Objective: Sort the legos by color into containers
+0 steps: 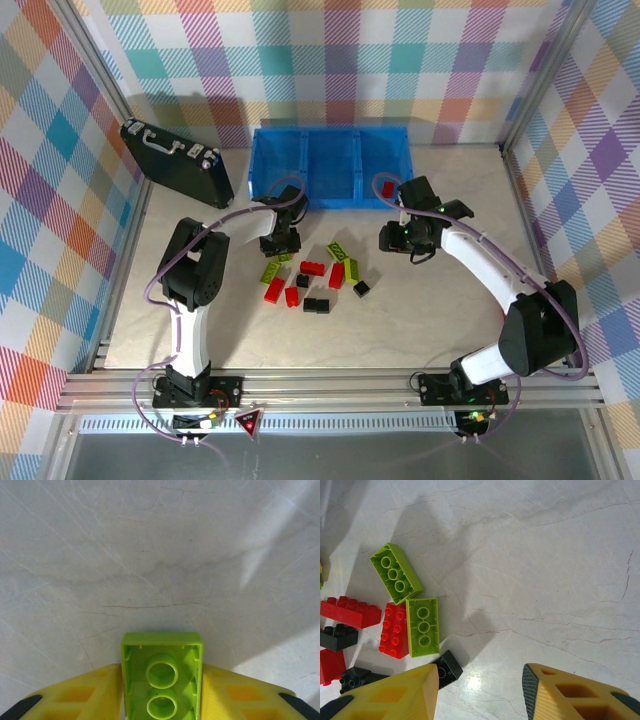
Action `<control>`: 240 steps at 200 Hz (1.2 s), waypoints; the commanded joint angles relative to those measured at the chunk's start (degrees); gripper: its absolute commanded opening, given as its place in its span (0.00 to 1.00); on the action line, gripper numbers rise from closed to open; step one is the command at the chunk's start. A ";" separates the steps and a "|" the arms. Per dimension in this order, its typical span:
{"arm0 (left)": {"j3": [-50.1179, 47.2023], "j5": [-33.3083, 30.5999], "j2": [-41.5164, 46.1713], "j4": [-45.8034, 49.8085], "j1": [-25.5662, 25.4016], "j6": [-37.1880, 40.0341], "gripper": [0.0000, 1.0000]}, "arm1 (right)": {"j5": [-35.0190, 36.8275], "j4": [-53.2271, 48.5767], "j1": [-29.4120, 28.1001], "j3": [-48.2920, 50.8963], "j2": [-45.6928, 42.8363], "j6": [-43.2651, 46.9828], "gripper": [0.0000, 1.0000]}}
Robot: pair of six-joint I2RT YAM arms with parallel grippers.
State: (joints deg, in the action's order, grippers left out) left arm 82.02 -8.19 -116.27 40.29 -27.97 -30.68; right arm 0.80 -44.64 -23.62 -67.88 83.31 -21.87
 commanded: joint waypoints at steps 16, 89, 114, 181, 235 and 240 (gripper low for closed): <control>0.95 0.30 -0.59 0.92 0.28 -0.49 0.35 | -0.09 -0.89 -0.28 0.62 -1.83 -0.67 0.50; 3.26 -0.42 2.20 3.54 0.41 1.59 0.29 | -0.17 -0.66 -0.29 -0.21 -1.75 -0.36 0.50; 6.03 -0.91 3.89 6.02 0.88 3.09 0.29 | -0.48 -0.88 -0.29 -0.70 -1.40 -0.12 0.49; 19.38 -2.86 1.54 10.65 4.30 9.88 0.29 | -0.10 -1.83 -0.31 -1.07 -2.23 -0.18 0.50; 31.60 -6.56 -6.08 8.42 6.06 15.31 0.29 | 0.61 -2.44 -0.36 -0.97 -3.74 -0.46 0.50; 32.42 -6.84 -6.97 8.25 6.21 15.74 0.29 | 0.76 -2.55 -0.37 -0.92 -3.89 -0.39 0.49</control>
State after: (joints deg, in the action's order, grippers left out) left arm 110.65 -11.84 -118.87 47.90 -22.37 -19.14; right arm 1.02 -45.21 -23.62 -67.85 80.84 -21.87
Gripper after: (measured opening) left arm 0.295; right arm 0.495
